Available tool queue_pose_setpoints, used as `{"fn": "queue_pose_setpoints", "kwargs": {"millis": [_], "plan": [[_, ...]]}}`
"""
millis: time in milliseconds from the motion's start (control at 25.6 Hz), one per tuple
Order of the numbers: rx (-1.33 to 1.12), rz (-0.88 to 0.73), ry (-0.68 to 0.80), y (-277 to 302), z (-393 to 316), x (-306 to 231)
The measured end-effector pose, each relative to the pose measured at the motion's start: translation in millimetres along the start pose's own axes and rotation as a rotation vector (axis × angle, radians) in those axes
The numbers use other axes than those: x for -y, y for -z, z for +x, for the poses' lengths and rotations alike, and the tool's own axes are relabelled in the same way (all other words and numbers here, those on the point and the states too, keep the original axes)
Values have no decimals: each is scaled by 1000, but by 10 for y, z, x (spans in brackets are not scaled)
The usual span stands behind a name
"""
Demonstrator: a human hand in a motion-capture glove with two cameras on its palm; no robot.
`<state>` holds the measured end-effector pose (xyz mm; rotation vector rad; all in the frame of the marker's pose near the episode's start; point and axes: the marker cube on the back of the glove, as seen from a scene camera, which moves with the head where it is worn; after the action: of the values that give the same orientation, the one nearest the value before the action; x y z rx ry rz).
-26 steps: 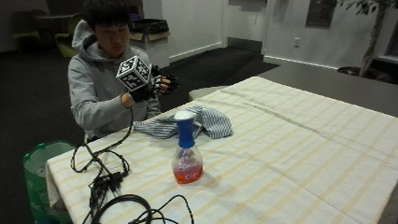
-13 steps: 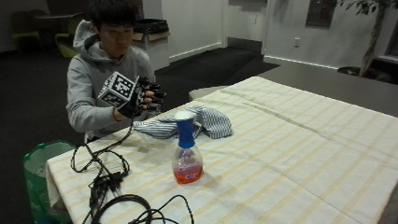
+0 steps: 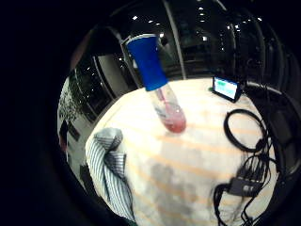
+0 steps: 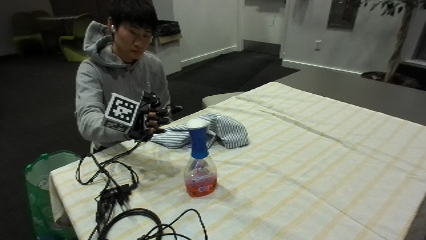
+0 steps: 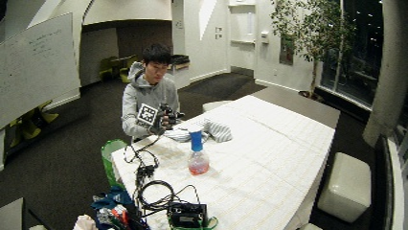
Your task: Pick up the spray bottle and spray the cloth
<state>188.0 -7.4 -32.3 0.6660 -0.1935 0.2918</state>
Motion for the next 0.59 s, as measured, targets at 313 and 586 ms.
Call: {"fn": "queue_pose_setpoints", "kwargs": {"millis": [313,586], "plan": [[124,-46,-200,-350,537,433],[259,-85,-350,-669,711,679]]}}
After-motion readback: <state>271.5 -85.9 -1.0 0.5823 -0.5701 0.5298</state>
